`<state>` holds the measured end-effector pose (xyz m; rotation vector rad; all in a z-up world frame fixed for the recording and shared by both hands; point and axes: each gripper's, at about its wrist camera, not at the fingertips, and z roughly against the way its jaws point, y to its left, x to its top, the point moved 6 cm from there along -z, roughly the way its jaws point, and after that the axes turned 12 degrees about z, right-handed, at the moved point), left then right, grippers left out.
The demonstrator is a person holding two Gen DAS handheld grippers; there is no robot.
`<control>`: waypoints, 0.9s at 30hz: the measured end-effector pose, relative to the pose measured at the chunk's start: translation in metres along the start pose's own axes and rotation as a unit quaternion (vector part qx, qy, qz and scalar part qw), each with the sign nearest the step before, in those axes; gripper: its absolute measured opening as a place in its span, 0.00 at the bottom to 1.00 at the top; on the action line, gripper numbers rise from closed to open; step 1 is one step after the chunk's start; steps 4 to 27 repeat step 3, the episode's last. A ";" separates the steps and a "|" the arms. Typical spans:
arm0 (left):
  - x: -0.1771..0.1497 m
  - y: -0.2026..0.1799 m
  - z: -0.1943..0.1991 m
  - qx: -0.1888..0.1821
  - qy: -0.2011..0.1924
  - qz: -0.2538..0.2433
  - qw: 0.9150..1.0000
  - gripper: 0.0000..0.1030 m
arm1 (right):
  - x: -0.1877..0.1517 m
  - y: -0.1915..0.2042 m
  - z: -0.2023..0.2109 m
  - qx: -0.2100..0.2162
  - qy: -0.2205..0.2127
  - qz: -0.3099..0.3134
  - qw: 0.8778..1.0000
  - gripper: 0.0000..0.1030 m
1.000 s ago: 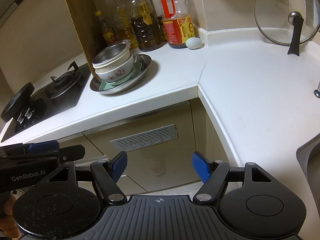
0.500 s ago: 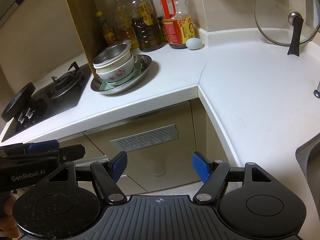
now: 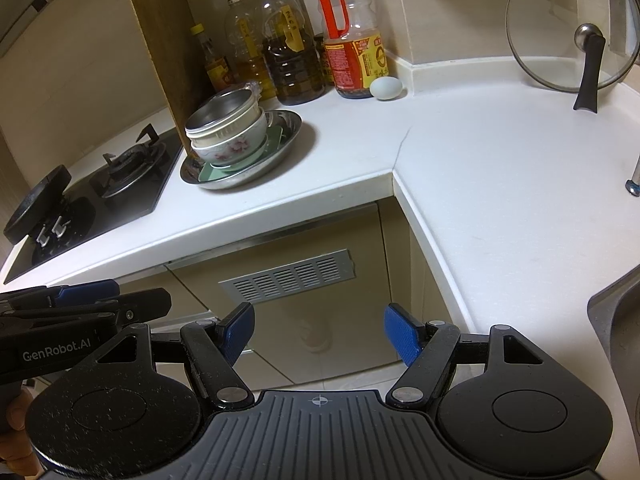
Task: Organize plates and bowls
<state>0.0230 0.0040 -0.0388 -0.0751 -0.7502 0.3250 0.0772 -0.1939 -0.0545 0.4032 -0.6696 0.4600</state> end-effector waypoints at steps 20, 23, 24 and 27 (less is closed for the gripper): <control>0.000 -0.003 0.000 0.003 0.000 0.003 1.000 0.61 | 0.002 0.001 0.000 0.002 0.000 0.000 1.000 0.70; 0.000 -0.003 0.000 0.003 0.000 0.003 1.000 0.61 | 0.002 0.001 0.000 0.002 0.000 0.000 1.000 0.70; 0.000 -0.003 0.000 0.003 0.000 0.003 1.000 0.61 | 0.002 0.001 0.000 0.002 0.000 0.000 1.000 0.70; 0.000 -0.003 0.000 0.003 0.000 0.003 1.000 0.61 | 0.002 0.001 0.000 0.002 0.000 0.000 1.000 0.70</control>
